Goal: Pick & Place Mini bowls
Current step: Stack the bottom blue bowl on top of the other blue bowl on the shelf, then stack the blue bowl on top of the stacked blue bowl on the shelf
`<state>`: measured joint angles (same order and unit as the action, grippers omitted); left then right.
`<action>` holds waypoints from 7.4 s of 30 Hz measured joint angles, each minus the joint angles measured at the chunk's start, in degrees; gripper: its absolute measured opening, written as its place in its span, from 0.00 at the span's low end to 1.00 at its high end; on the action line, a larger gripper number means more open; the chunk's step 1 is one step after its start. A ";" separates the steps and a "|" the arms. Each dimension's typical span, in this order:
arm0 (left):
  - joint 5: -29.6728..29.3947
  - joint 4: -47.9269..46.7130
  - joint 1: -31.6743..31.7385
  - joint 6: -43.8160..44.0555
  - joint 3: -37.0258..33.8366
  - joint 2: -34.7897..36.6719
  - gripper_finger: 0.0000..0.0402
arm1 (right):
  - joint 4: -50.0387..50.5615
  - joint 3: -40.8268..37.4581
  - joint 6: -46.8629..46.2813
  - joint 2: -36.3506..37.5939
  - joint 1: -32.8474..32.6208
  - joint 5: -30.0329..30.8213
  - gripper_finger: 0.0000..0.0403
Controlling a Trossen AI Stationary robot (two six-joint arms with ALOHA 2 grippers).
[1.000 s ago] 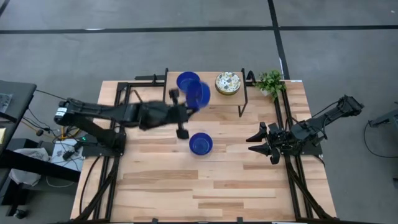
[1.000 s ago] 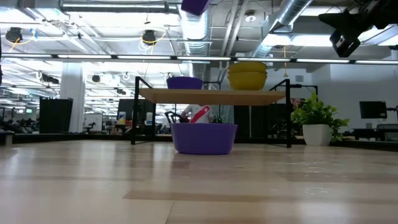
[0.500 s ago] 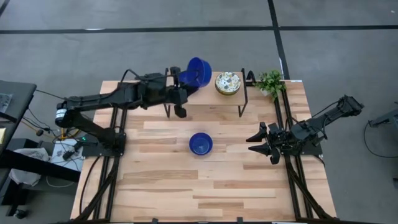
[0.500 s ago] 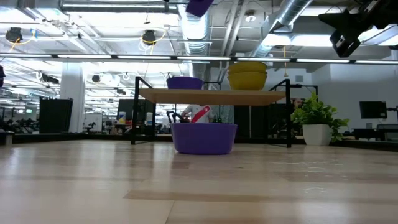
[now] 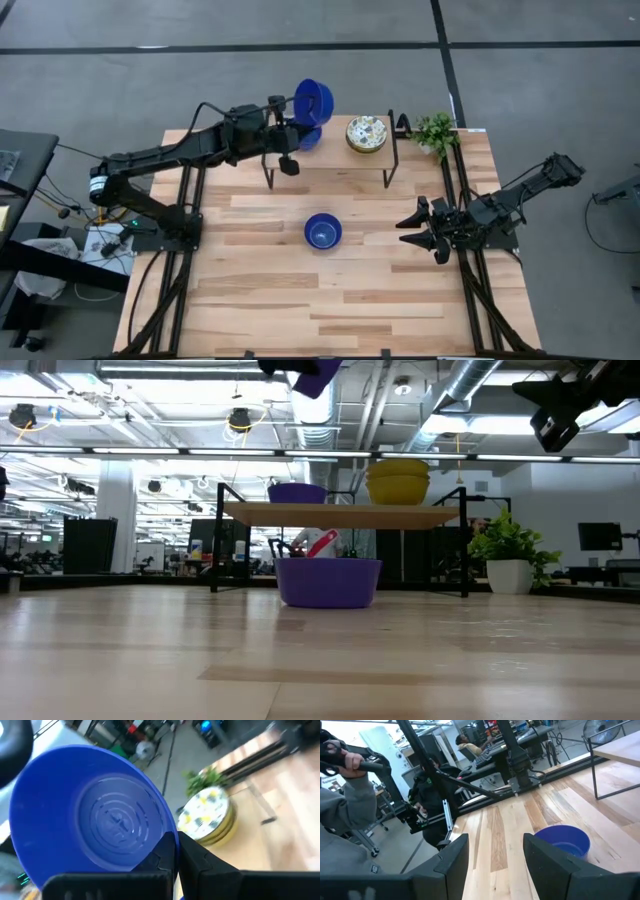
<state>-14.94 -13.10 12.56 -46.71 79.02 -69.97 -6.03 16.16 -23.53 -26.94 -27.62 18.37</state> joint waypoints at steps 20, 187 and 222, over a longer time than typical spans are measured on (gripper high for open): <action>-4.77 -23.14 5.52 -0.38 13.69 -7.11 0.02 | -0.01 0.00 -0.02 0.02 0.00 0.00 0.44; 14.83 -15.25 -22.63 29.04 -7.96 -28.87 0.54 | 1.30 0.00 0.00 0.02 0.00 -0.29 0.44; 14.61 -9.84 -21.47 31.72 -10.67 -26.91 0.02 | 1.30 0.00 0.00 0.02 -0.01 -0.28 0.44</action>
<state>-0.33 -22.95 -8.92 -14.99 68.36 -96.88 -4.73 16.16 -23.53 -26.92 -27.63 18.09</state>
